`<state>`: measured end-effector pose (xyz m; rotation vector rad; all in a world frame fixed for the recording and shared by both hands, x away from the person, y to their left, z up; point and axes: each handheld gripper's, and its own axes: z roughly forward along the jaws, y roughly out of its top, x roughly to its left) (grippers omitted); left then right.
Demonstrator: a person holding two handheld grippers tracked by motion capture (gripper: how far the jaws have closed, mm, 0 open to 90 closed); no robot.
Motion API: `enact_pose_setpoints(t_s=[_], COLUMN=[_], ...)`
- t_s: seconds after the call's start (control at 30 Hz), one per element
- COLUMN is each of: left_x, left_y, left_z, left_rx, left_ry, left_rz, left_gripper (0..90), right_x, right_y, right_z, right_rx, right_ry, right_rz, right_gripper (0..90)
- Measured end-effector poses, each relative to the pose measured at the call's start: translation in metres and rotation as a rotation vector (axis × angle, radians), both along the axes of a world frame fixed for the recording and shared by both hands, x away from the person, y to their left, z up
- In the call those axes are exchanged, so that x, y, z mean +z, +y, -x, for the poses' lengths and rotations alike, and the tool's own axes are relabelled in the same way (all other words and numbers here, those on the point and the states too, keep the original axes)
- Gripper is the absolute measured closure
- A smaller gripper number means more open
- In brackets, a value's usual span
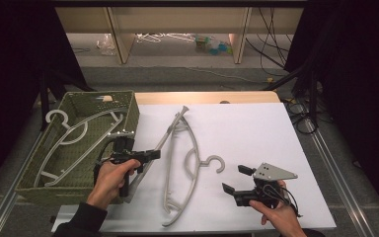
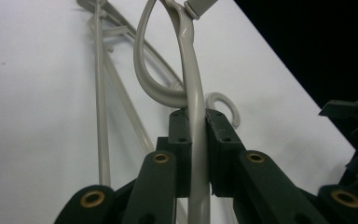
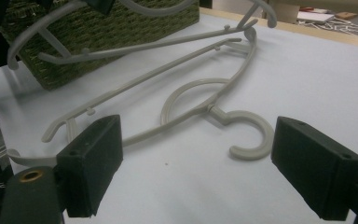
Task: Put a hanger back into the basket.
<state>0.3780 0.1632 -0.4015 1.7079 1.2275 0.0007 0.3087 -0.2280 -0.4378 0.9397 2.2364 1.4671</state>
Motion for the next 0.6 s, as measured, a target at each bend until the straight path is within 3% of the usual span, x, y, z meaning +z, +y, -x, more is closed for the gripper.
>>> enact_pose_setpoints(t_s=[0.1,0.3,0.47,0.5,0.57,0.6], left_x=[0.008,0.024,0.036,0.04,0.047,0.051], left_y=[0.0,0.001,0.007,0.008,0.009,0.012], left_z=[0.001,0.001,0.002,0.004,0.008,0.009], left_rx=[-0.009,-0.04,-0.053,-0.047,-0.049,-0.045], left_ry=[-0.018,-0.029,-0.045,-0.032,-0.003,-0.002], left_rz=[0.006,0.074,0.093,0.111,0.194,0.208], left_gripper=[81.2,81.2,81.2,81.2,81.2,81.2], right_x=[0.0,0.0,-0.001,-0.001,0.0,0.0], right_y=[0.001,0.0,0.001,0.001,0.0,0.0], right_z=[0.0,0.0,-0.001,-0.001,0.0,0.0], right_rx=[0.002,0.001,0.002,0.0,-0.003,-0.004], right_ry=[-0.006,-0.004,-0.014,-0.014,-0.006,-0.007], right_rz=[-0.008,0.0,-0.017,-0.017,-0.003,-0.003], right_gripper=[17.6,17.6,17.6,17.6,17.6,17.6])
